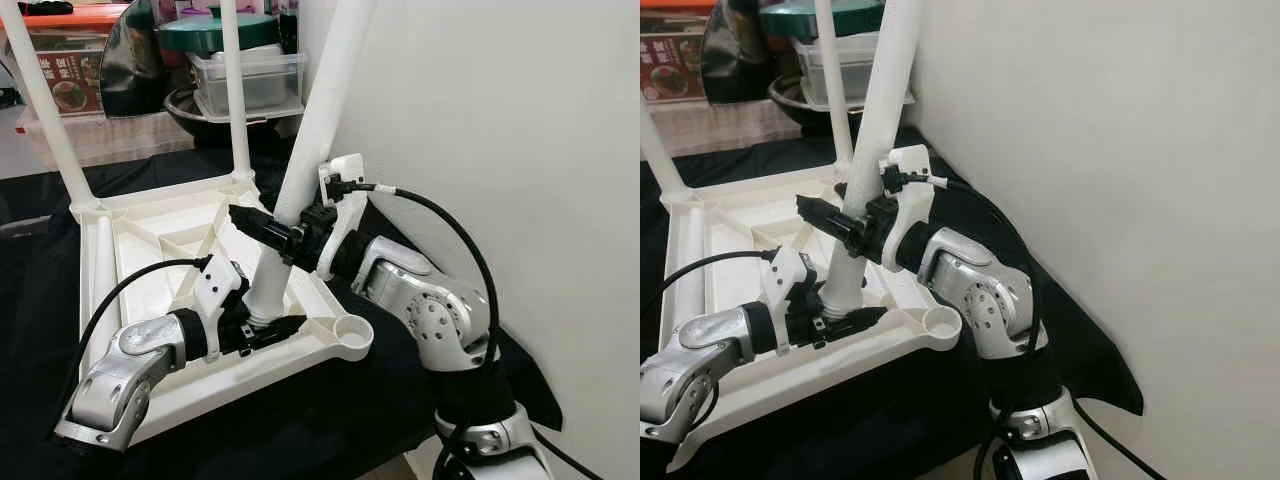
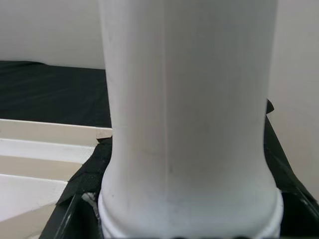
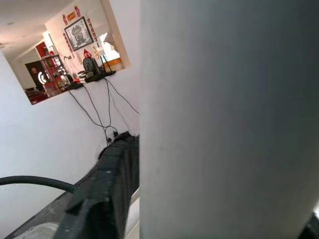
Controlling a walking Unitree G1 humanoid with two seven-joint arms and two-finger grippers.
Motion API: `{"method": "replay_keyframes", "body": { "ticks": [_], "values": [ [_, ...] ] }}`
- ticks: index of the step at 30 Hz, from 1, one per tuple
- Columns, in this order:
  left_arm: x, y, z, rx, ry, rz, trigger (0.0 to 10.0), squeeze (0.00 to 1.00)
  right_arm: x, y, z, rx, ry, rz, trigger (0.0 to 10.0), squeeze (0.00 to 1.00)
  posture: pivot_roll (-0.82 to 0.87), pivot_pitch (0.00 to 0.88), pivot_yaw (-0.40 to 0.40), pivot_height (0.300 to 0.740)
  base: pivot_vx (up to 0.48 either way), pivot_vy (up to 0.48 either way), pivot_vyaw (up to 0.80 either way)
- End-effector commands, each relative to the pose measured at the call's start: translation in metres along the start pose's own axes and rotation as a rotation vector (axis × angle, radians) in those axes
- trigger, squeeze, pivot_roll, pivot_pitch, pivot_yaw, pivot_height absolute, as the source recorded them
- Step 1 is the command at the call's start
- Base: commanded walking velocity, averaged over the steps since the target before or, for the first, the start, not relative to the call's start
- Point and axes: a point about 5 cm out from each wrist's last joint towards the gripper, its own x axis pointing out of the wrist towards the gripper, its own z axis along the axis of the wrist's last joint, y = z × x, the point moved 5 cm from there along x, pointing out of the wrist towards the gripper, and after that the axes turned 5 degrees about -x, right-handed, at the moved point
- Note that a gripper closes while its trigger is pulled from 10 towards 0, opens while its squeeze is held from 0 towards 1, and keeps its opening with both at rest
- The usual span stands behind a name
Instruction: Building children table
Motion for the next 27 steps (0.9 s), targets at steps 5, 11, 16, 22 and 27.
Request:
{"method": "replay_keyframes", "body": {
  "ticks": [5, 11, 16, 22, 27],
  "values": [
    [0.000, -0.008, -0.001, 0.052, 0.022, -0.051, 10.0, 0.00, -0.001, 0.002, -0.004, -0.008, 0.008, 0.015, 0.0, 0.00, -0.04, 0.000, -0.062, 0.740, 0.000, 0.000, 0.00],
    [-0.002, -0.006, -0.002, 0.052, 0.018, -0.035, 10.0, 0.00, -0.002, 0.000, -0.006, -0.010, 0.004, 0.003, 0.0, 0.00, -0.04, 0.000, -0.062, 0.740, 0.000, 0.000, 0.00],
    [-0.002, 0.004, 0.006, 0.039, -0.049, 0.025, 10.0, 1.00, -0.004, -0.005, -0.004, -0.012, -0.011, -0.019, 0.0, 0.00, -0.04, 0.000, -0.060, 0.740, 0.000, 0.000, 0.00],
    [-0.006, 0.006, 0.019, 0.010, -0.119, 0.036, 10.0, 1.00, -0.011, -0.020, 0.003, -0.031, -0.023, -0.064, 0.0, 0.00, -0.04, 0.000, -0.059, 0.740, 0.000, 0.000, 0.00],
    [-0.014, -0.007, 0.022, -0.062, -0.135, -0.021, 10.0, 1.00, -0.033, -0.054, 0.015, -0.111, -0.008, -0.141, 0.0, 0.00, -0.05, 0.000, -0.063, 0.740, 0.000, 0.000, 0.00]
  ]
}}
